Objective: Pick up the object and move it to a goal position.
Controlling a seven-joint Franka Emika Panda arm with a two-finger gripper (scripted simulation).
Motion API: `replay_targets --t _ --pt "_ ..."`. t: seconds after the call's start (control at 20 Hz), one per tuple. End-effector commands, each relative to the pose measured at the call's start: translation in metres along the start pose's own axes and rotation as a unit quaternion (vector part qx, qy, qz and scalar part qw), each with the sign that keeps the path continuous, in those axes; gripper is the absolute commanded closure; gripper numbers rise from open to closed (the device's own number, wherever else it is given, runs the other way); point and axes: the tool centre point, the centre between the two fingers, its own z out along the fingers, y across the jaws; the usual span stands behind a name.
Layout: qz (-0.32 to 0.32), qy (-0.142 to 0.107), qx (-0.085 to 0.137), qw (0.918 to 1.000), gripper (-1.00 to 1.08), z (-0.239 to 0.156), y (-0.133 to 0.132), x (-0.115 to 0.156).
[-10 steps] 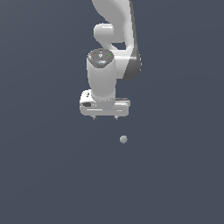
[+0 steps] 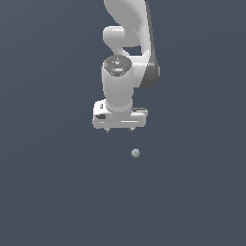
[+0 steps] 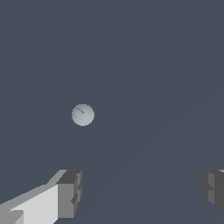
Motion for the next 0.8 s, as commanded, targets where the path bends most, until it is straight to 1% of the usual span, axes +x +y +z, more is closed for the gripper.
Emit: replay_targets --t 0.0,0.35,0.75 --pt "-0.009 0.000 0.000 1.0000 -0.92 0.001 -0.005 0.000" --pt "-0.002 0.001 0.000 1.0000 -0.92 0.004 -0.007 0.002" --pt "0.035 0.003 0.001 0.9994 -0.92 0.025 -0.022 0.013"
